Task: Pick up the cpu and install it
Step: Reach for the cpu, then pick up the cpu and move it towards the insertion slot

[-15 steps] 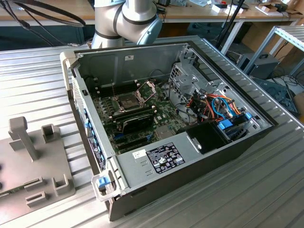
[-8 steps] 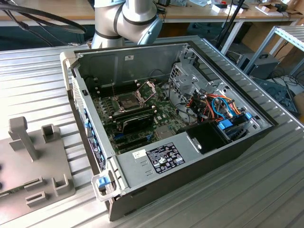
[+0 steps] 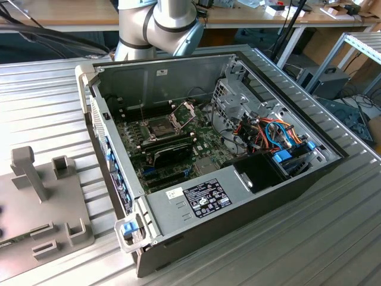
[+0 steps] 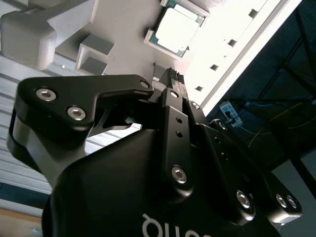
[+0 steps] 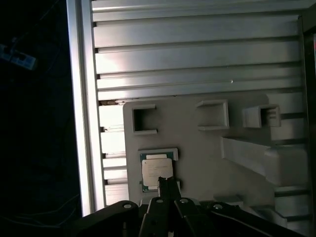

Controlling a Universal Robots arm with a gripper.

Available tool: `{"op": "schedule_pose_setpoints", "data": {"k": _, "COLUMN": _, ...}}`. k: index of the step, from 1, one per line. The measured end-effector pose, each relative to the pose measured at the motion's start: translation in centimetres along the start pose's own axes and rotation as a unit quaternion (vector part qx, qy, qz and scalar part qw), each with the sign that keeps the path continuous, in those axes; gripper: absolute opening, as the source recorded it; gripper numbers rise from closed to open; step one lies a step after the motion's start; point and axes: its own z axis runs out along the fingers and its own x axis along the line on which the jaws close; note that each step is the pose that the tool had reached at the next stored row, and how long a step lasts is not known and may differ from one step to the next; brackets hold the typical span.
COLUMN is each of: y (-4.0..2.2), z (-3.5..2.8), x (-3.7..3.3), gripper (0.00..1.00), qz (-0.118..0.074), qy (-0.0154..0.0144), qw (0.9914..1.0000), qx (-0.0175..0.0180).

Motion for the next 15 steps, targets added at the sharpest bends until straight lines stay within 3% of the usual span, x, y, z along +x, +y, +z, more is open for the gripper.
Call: {"op": "schedule_pose_setpoints", "data": {"k": 15, "y": -0.24, "z": 0.16, "x": -0.02, "gripper": 0.11, "qz": 0.000, "qy": 0.0004, "qw": 1.00000, "qx": 0.0002}}
